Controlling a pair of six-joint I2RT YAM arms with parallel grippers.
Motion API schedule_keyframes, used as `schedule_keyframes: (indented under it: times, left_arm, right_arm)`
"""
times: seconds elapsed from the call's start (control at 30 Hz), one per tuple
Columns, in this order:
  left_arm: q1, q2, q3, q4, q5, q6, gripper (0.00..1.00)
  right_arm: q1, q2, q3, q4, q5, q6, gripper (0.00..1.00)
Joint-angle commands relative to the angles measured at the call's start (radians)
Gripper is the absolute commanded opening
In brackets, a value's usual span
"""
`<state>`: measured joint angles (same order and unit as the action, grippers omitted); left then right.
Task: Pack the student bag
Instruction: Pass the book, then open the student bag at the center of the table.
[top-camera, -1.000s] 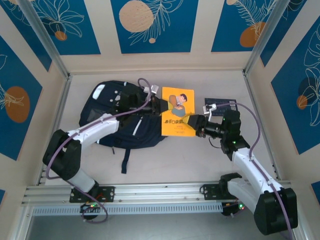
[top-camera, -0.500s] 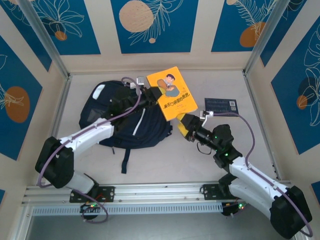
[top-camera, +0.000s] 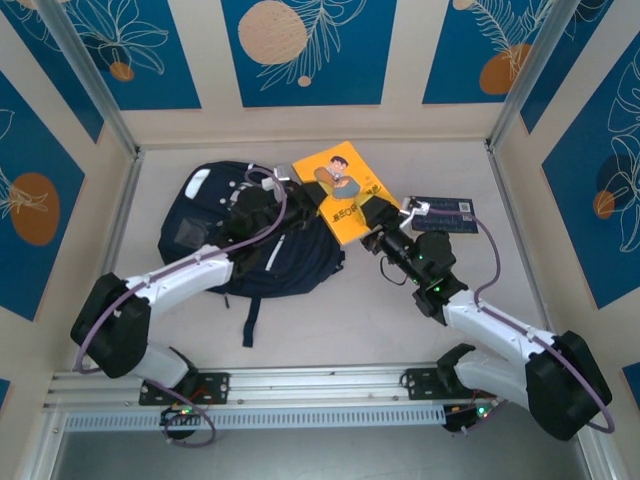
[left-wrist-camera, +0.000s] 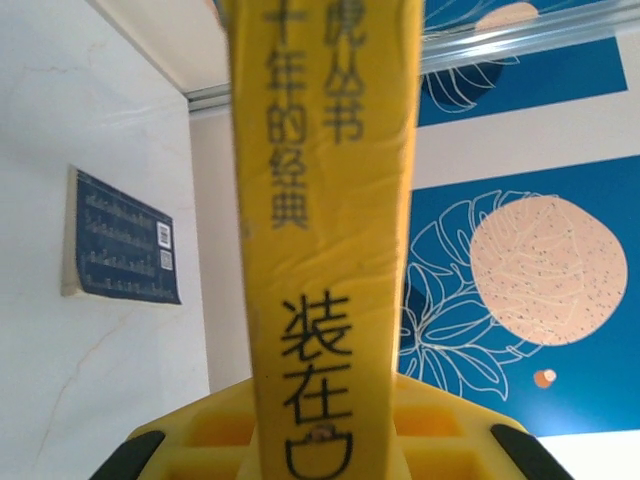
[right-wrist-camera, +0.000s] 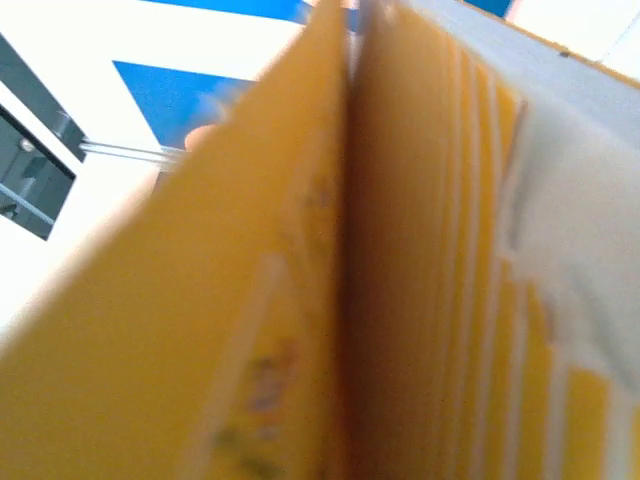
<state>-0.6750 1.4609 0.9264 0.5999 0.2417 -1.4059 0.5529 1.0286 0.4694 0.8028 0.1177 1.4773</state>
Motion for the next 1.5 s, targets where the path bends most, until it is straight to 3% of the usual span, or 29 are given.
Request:
schedule_keyframes:
  times: [0.0,0.27,0.47,0.57,0.67,0.73,0.8,0.97,1.13,1.27,1.47]
  left_arm:
    - [-0.01,-0.059,-0.015,0.085,-0.06,0.003,0.0]
    - [-0.03,-0.039,-0.009,0.07,-0.068,0.012,0.0]
    - [-0.032,-0.04,-0.001,0.037,-0.062,0.037,0.0]
    - [-0.017,-0.066,0.017,-0.103,-0.049,0.15,0.24]
    - [0.003,-0.097,0.123,-0.524,-0.104,0.397,0.45]
    - [0.003,-0.08,0.215,-0.801,-0.223,0.561,0.5]
    - [0.009,-0.049,0.273,-0.974,-0.358,0.664,0.52]
    - [0.015,0.026,0.325,-1.093,-0.542,0.804,0.59]
    - [0.015,0.2,0.463,-1.21,-0.551,0.931,0.71]
    - [0.015,0.344,0.568,-1.3,-0.551,0.979,0.73]
    - [0.014,0.448,0.59,-1.29,-0.429,0.975,0.7]
  right_arm:
    - [-0.014,-0.056,0.038,-0.023,0.101,-0.055,0.71]
    - [-0.063,-0.005,0.067,-0.037,0.07,-0.016,0.46]
    - [-0.079,-0.009,0.038,-0.045,0.076,-0.01,0.15]
    - [-0.111,-0.072,0.02,-0.125,0.061,-0.036,0.05]
    - [-0.144,-0.2,-0.006,-0.343,0.077,-0.095,0.0]
    - [-0.171,-0.282,-0.016,-0.514,0.082,-0.137,0.0]
    - [-0.208,-0.357,-0.045,-0.622,0.066,-0.159,0.0]
    - [-0.299,-0.493,-0.125,-0.739,-0.046,-0.184,0.0]
    - [-0.361,-0.556,-0.171,-0.794,-0.13,-0.187,0.0]
    - [-0.394,-0.559,-0.185,-0.8,-0.171,-0.177,0.0]
    - [-0.421,-0.544,-0.201,-0.781,-0.21,-0.17,0.0]
